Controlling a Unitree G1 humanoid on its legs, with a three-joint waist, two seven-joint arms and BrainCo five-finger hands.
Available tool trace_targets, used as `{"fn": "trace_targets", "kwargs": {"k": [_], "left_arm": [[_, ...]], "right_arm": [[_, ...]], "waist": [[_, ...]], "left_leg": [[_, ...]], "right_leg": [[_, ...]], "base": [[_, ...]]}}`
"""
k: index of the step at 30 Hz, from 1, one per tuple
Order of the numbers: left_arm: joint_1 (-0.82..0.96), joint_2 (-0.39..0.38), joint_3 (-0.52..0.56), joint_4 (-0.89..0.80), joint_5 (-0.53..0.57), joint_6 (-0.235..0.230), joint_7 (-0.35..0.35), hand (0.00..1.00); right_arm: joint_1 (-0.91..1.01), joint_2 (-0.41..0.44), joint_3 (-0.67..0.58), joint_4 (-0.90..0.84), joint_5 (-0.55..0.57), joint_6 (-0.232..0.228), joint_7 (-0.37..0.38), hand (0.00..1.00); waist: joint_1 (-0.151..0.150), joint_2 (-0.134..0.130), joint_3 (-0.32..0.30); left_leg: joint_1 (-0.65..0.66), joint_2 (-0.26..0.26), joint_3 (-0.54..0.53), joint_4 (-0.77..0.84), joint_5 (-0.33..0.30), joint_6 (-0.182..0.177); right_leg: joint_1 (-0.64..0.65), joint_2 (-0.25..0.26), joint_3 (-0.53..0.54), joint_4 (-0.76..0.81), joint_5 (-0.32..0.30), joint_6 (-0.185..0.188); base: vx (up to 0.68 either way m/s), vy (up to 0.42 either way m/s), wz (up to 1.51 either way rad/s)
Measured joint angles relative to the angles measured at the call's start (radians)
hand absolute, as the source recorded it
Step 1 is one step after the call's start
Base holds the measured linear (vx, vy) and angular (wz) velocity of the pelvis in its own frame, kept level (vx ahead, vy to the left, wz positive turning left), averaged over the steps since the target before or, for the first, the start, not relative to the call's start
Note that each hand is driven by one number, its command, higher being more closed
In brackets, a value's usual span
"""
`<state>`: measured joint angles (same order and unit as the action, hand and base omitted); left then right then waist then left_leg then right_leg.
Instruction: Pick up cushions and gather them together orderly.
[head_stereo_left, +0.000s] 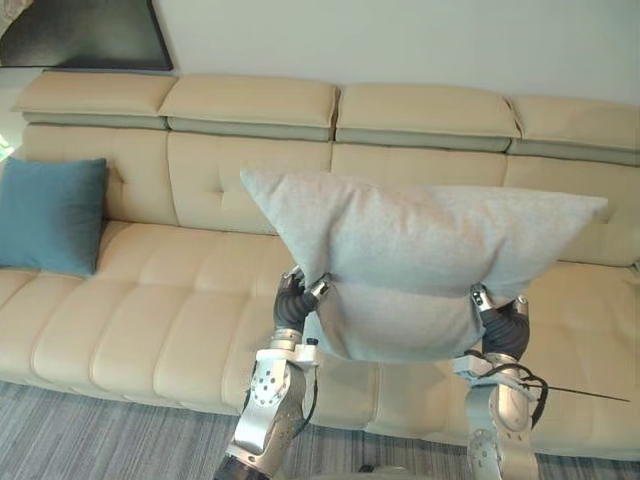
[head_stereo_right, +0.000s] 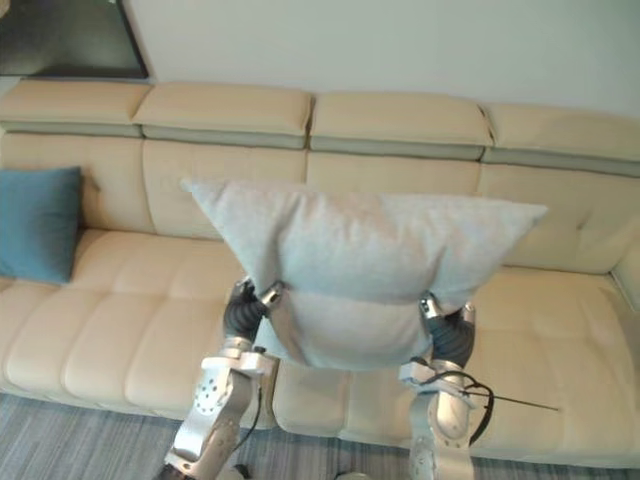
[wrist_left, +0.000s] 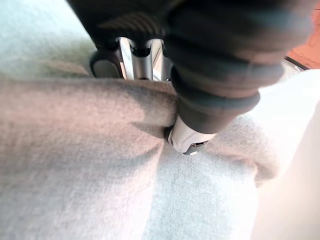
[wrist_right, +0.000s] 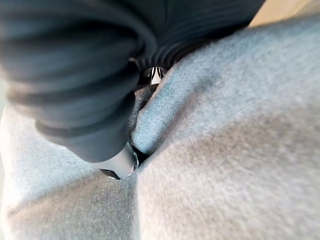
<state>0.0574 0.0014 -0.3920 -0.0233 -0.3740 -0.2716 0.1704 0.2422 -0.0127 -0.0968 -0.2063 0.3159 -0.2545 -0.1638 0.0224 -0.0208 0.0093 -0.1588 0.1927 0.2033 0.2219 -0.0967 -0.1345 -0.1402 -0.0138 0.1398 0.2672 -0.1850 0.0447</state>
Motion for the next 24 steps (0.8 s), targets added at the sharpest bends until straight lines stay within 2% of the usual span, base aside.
{"fn": "trace_targets", "kwargs": {"k": [6, 11, 14, 18, 21, 22, 24], "left_arm": [[-0.043, 0.004, 0.01, 0.04, 0.019, 0.0, 0.006, 1.0], [-0.175, 0.007, 0.05, 0.058, 0.028, 0.0, 0.084, 1.0], [-0.304, 0.008, 0.089, 0.108, 0.044, -0.008, 0.144, 1.0], [-0.556, 0.082, 0.093, 0.245, 0.048, -0.028, 0.224, 1.0], [-0.801, 0.153, 0.104, 0.393, 0.047, -0.027, 0.262, 1.0], [-0.829, 0.16, 0.108, 0.411, 0.047, -0.026, 0.265, 1.0], [-1.022, 0.199, 0.143, 0.516, 0.045, -0.026, 0.272, 1.0]], "right_arm": [[-0.056, 0.003, -0.008, 0.073, -0.001, 0.001, -0.001, 1.0], [-0.21, 0.0, 0.005, 0.115, -0.005, 0.016, -0.044, 1.0], [-0.331, -0.008, 0.027, 0.13, -0.017, 0.018, -0.096, 1.0], [-0.591, -0.058, 0.026, 0.231, -0.043, 0.018, -0.19, 1.0], [-0.819, -0.097, 0.02, 0.33, -0.062, 0.019, -0.256, 1.0], [-0.844, -0.101, 0.02, 0.341, -0.064, 0.019, -0.264, 1.0], [-1.02, -0.117, 0.01, 0.393, -0.08, 0.019, -0.302, 1.0]], "waist": [[-0.003, -0.001, -0.002], [0.005, 0.002, 0.002], [0.014, 0.005, 0.004], [0.019, 0.026, 0.025], [0.02, 0.038, 0.082], [0.02, 0.04, 0.09], [0.019, 0.048, 0.14]], "left_leg": [[-0.05, -0.029, 0.002, -0.062, 0.046, 0.021], [-0.179, -0.035, 0.014, -0.064, 0.085, 0.04], [-0.244, -0.039, 0.02, -0.065, 0.107, 0.05], [-0.337, -0.042, 0.008, -0.095, 0.156, 0.06], [-0.374, -0.05, 0.005, -0.153, 0.216, 0.065], [-0.379, -0.051, 0.004, -0.156, 0.221, 0.064], [-0.432, -0.056, 0.0, -0.192, 0.266, 0.066]], "right_leg": [[-0.028, -0.022, 0.008, -0.103, 0.068, 0.026], [-0.149, -0.033, 0.013, -0.134, 0.128, 0.039], [-0.216, -0.036, 0.017, -0.131, 0.148, 0.042], [-0.318, -0.043, 0.01, -0.129, 0.182, 0.047], [-0.391, -0.044, 0.006, -0.107, 0.197, 0.049], [-0.4, -0.044, 0.005, -0.102, 0.197, 0.049], [-0.483, -0.043, 0.001, -0.062, 0.197, 0.05]], "base": [[0.0, 0.036, 0.01], [-0.08, 0.027, -0.05], [-0.11, 0.003, -0.03], [-0.14, 0.0, 0.06], [-0.11, -0.006, 0.07], [-0.12, -0.012, 0.06], [-0.12, -0.012, 0.08]]}}
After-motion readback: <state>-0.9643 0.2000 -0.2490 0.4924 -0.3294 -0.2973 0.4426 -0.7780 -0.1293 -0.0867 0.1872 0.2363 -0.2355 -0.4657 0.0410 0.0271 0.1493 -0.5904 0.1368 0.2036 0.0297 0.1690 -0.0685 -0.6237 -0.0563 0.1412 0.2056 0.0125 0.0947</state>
